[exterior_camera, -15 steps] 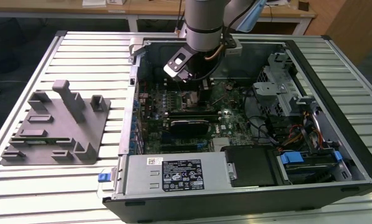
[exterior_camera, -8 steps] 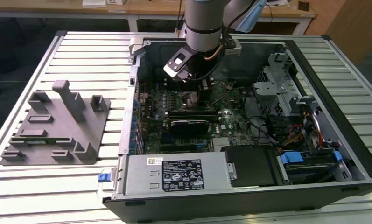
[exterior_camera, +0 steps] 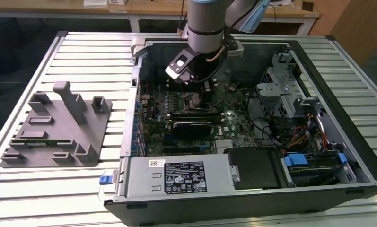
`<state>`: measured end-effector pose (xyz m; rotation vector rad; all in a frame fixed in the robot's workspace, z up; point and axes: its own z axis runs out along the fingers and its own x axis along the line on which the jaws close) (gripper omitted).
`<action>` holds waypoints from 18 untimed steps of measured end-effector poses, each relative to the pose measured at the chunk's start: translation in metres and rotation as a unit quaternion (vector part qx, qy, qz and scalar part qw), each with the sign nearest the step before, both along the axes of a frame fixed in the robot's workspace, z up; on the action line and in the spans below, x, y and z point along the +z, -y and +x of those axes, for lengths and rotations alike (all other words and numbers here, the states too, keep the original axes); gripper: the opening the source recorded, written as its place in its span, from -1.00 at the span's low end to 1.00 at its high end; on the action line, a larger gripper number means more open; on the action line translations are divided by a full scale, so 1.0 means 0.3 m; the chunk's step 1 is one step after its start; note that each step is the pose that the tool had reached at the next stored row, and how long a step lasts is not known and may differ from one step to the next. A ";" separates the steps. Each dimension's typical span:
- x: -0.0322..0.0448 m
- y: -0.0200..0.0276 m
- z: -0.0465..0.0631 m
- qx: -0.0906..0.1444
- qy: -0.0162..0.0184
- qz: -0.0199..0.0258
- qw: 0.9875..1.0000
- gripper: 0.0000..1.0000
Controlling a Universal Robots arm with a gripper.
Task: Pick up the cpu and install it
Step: 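Place the cpu into insertion slot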
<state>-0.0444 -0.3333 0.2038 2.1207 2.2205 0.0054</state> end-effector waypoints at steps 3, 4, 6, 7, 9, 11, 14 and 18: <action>-0.004 -0.002 -0.005 0.000 0.000 0.000 1.000 0.09; -0.005 -0.002 -0.007 0.000 0.000 0.000 1.000 0.09; -0.006 -0.004 -0.013 0.000 0.000 0.000 1.000 0.09; -0.007 -0.004 -0.015 0.000 0.000 0.000 1.000 0.09; -0.011 -0.005 -0.016 0.000 0.000 0.000 1.000 0.09; -0.015 -0.005 -0.016 0.000 0.000 0.000 1.000 0.09; -0.017 -0.006 -0.016 0.000 0.000 0.000 1.000 0.09; -0.023 -0.010 -0.016 0.000 0.000 0.000 1.000 0.09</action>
